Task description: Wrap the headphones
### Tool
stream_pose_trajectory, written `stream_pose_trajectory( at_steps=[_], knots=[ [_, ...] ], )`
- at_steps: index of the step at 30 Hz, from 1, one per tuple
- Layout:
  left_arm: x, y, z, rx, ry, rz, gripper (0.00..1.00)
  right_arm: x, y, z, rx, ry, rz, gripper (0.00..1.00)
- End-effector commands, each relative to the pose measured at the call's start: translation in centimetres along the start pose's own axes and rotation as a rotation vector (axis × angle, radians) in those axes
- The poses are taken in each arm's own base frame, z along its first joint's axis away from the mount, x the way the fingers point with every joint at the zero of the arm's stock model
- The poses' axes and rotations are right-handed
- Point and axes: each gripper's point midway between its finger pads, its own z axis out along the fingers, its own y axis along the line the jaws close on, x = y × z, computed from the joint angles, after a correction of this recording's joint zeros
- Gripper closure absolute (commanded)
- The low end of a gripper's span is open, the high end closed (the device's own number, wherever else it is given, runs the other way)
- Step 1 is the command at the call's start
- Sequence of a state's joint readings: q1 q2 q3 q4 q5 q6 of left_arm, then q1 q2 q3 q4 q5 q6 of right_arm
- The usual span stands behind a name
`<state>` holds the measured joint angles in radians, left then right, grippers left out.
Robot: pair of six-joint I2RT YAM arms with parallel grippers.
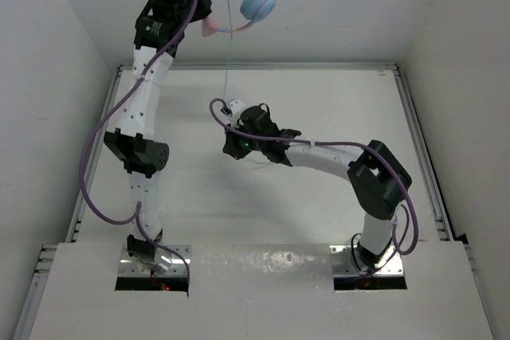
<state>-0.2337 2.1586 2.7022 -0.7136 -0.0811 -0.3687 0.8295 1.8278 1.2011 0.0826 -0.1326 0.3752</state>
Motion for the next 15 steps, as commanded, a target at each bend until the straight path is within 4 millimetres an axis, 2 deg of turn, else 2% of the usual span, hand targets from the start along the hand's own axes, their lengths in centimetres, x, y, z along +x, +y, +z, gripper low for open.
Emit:
stream_pose_trajectory(
  at_steps=[1, 4, 9, 10, 12, 13, 15],
  knots=[
    [-6.3, -2.0, -2.1, 0.078, -0.188, -0.058, 1.00, -1.1, 2.0, -0.5, -0.061, -0.003, -0.058, 1.00],
    [-6.0, -1.0, -1.3, 0.035, -0.199, -0.023, 1.00, -1.7, 3.0, -1.7, -0.088, -0.008, -0.084, 1.00],
    [-4.0, 1.2, 1.2, -0.023, -0.190, 0.141, 1.00, -5.5, 5.4, -6.0, -0.122, -0.084, -0.166, 1.00],
    [-2.5, 1.9, 2.0, -0.036, -0.158, 0.179, 1.00, -6.0, 5.6, -6.8, -0.119, -0.086, -0.173, 1.00],
    [-1.3, 2.3, 2.9, -0.042, -0.147, 0.304, 1.00, -8.4, 6.1, -9.1, -0.110, -0.148, -0.205, 1.00],
    [0.8, 3.3, 3.6, -0.056, -0.097, 0.347, 1.00, -8.7, 6.0, -10.0, -0.095, -0.152, -0.216, 1.00],
    [2.7, 3.7, 4.2, -0.048, -0.064, 0.481, 1.00, -10.9, 5.3, -12.3, -0.025, -0.210, -0.257, 1.00]
  ],
)
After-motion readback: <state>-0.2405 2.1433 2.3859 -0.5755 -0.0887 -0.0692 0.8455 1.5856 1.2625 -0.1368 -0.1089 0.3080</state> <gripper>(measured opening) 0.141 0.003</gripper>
